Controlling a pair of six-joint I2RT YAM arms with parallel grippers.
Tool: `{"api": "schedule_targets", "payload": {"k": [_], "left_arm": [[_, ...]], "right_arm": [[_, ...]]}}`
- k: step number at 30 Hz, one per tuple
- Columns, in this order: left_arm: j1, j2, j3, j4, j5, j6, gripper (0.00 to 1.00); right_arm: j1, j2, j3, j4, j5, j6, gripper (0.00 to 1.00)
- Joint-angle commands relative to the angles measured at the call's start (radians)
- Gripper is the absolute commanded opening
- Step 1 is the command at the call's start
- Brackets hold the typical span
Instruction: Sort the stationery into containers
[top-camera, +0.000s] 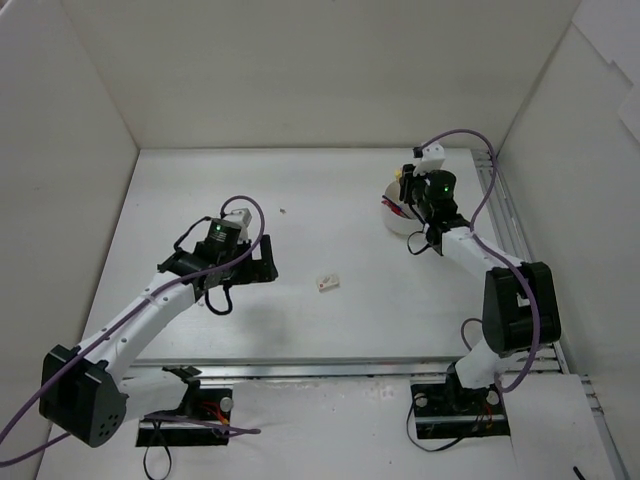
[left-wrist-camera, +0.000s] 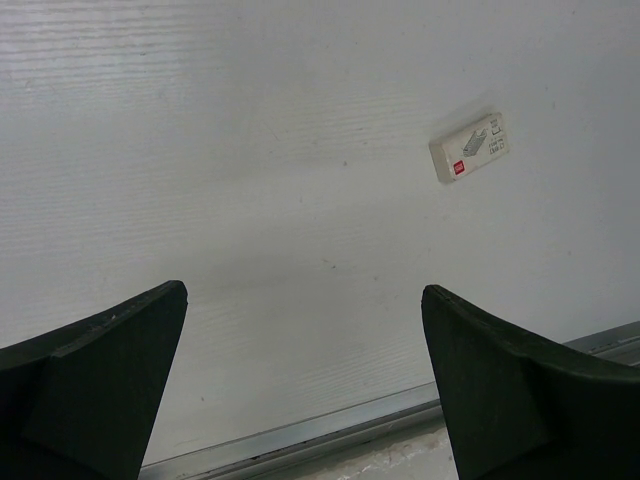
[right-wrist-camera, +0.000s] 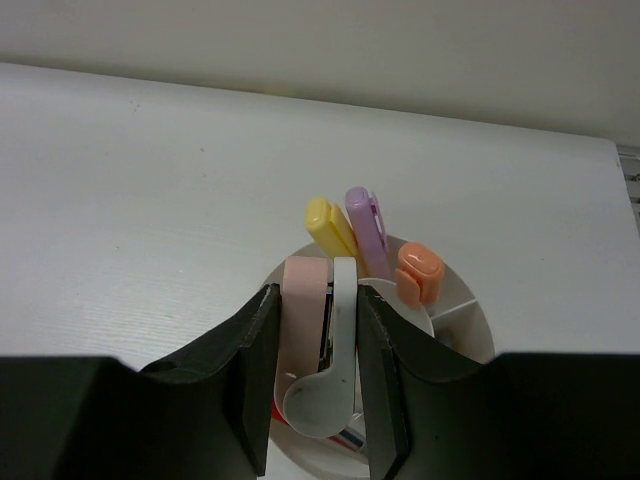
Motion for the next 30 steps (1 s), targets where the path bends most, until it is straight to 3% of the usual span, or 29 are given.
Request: {"api": "schedule_targets", "payload": {"k": [1, 16, 21, 25, 30], "left_arm": [[-0.005, 0.028, 0.071, 0.047, -0.001, 0.021, 1.00], [-0.014, 0.092, 0.127, 0.039, 0.011, 0.014, 1.00], [-0.014, 0.061, 0.119, 0.030, 0.005, 0.013, 1.00], [-0.014, 0.035, 0.107, 0.028, 0.002, 0.011, 1.00], [-0.014, 0.000, 0.085, 0.028, 0.002, 0.007, 1.00]], "right_arm": [[-0.029, 0.032, 0.093, 0.156, -0.094, -0.048, 0.19], [-0.083, 0.172, 0.115, 0.208, -0.077, -0.081, 0.29], [-0.084, 0.151, 0.078, 0.226, -0.031, -0.077, 0.57], [-0.084, 0.100, 0.035, 0.232, -0.006, -0.081, 0.62], [-0.086, 0.040, -0.006, 0.234, 0.020, -0.087, 0.60]]}}
